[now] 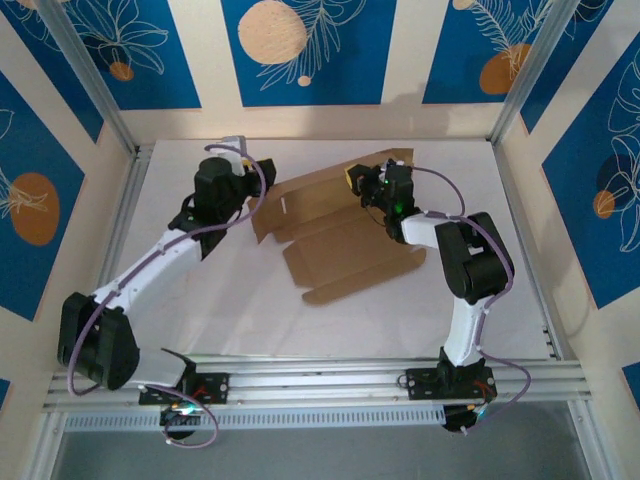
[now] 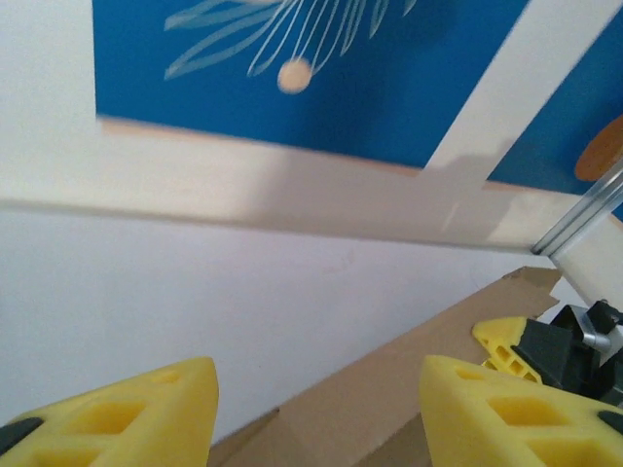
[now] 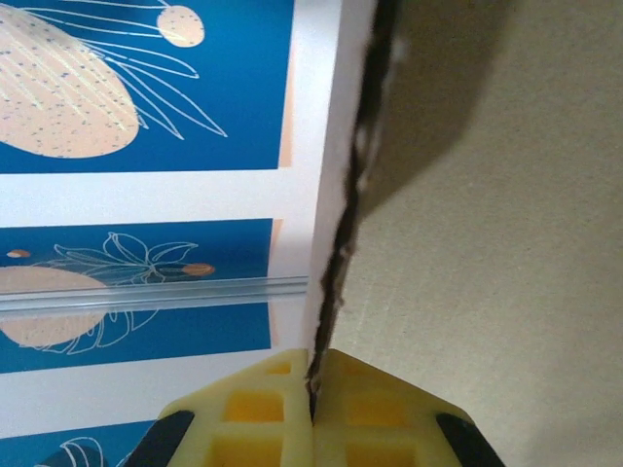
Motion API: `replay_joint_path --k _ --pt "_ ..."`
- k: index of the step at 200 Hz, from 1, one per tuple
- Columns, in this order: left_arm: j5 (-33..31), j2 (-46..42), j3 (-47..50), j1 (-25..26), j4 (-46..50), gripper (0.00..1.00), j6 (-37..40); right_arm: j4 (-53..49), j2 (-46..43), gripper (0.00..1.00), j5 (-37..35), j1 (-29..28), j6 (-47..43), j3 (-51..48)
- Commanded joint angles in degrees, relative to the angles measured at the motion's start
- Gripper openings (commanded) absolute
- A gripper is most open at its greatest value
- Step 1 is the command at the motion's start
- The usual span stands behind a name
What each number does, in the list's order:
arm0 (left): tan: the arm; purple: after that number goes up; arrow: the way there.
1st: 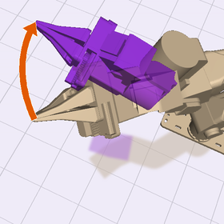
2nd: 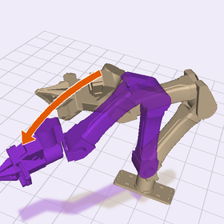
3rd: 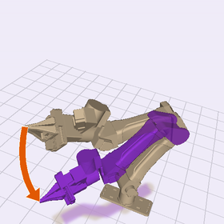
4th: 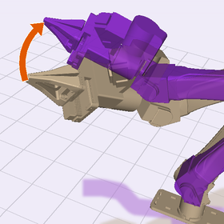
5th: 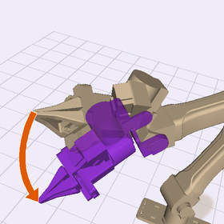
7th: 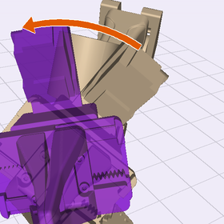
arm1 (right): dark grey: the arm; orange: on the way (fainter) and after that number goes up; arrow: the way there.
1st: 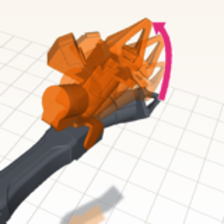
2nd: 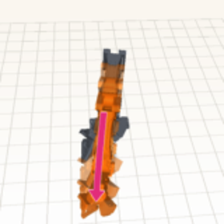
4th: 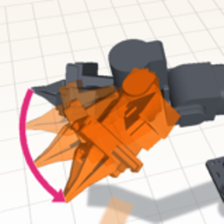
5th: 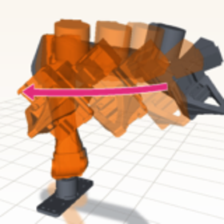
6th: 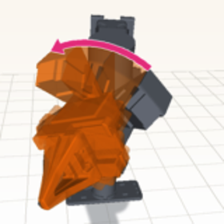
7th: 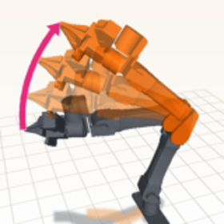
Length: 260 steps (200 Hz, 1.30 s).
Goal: Fold the paper box
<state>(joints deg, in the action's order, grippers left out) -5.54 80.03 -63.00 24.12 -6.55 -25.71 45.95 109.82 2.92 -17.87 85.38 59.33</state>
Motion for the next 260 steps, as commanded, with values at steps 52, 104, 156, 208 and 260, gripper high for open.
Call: replay_joint_path --k 52,104,156,208,260 --pt "3.03 -1.7 -4.35 -5.45 26.21 0.64 -14.51 6.54 -0.69 0.0 -1.64 -0.31 -3.82 -4.89" --pt "13.58 -8.94 9.37 -4.51 15.29 0.62 -20.64 13.75 2.68 0.0 -0.37 -0.65 -3.52 -7.21" --pt "7.46 -4.8 19.6 8.08 1.16 0.47 -28.15 15.32 3.41 0.0 0.16 -0.41 -2.92 -7.29" --pt "-3.05 5.47 19.93 9.02 -0.89 0.47 -27.4 13.91 1.62 0.0 0.29 -0.26 -4.41 -7.75" --pt "-6.14 15.85 15.4 8.66 -2.94 0.55 -25.52 14.09 1.69 0.0 0.69 -0.26 -4.14 -7.74"
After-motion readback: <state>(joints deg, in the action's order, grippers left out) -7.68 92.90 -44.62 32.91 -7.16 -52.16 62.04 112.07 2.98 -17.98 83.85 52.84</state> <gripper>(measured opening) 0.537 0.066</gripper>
